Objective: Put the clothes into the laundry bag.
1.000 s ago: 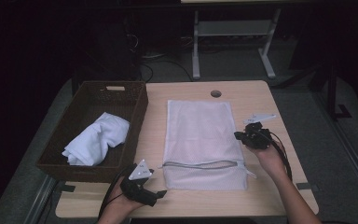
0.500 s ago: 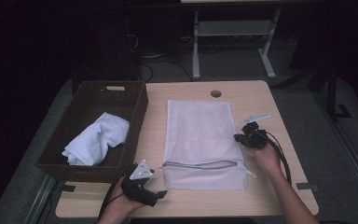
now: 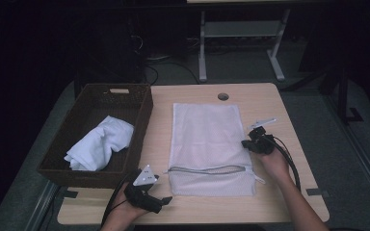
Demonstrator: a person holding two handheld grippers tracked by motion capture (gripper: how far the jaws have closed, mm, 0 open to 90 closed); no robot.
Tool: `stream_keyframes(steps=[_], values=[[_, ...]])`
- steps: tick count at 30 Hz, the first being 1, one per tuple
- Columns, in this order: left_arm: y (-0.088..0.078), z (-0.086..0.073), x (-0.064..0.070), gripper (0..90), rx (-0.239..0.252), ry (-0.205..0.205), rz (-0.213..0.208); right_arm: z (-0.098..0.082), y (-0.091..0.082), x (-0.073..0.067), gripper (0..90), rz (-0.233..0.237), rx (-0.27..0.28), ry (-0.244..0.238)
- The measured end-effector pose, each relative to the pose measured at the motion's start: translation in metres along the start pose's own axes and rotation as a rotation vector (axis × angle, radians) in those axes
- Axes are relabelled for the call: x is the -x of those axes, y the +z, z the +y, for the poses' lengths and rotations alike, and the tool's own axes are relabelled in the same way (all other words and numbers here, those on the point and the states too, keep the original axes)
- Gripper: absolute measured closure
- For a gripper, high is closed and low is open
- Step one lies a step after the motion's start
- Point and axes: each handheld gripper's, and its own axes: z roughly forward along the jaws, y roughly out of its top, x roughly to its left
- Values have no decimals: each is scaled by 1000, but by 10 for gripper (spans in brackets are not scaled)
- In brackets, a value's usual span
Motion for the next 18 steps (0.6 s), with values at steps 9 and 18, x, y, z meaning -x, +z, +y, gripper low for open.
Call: stream_keyframes(steps=[9,18], values=[[0,0,-1,110,-9,5,2,-3,-3,6,897,-17,-6,-5],[0,0,0,110,-4,1,0,-6,-7,12,897,-26,-14,6]])
